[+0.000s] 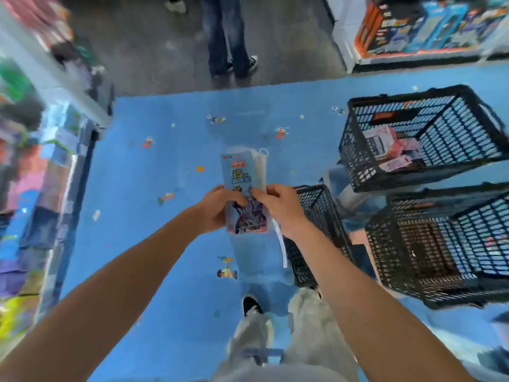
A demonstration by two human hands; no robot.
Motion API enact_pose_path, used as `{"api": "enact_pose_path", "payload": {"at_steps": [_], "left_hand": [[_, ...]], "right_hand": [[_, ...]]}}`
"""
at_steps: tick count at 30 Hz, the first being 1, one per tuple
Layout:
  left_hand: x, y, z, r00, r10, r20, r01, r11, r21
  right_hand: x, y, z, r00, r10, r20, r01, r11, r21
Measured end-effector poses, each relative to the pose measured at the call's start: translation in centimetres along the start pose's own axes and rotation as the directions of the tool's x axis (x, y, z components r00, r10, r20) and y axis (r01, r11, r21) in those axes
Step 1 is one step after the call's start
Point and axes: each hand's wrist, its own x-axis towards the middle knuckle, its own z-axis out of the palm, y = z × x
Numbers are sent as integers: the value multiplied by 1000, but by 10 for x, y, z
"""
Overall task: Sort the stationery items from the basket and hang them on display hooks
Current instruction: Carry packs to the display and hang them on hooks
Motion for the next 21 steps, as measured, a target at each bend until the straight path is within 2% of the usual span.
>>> {"api": "enact_pose_path", "payload": {"at_steps": [5, 9, 13, 17, 21], "left_hand": [[-72, -13, -102, 983, 69, -172, -110, 964, -240], [-132, -26, -167, 935, 94, -341, -218, 912, -347], [-187, -34, -227, 859, 120, -497, -356, 838, -414], [-242, -27, -281, 761, 173, -626, -537, 710, -456], [-290, -11, -340, 624, 186, -759, -657, 652, -379]], "right_hand": [[-18, -27, 124, 976, -101, 192, 136, 974, -183], [-38, -43, 219, 902, -167, 399, 290, 918, -271], [-63, -60, 310, 777, -197, 598, 420, 870, -259], [-87, -83, 401, 627, -198, 753, 569, 778, -268], [-102, -109, 490, 520, -124, 845, 525, 827, -201]]}}
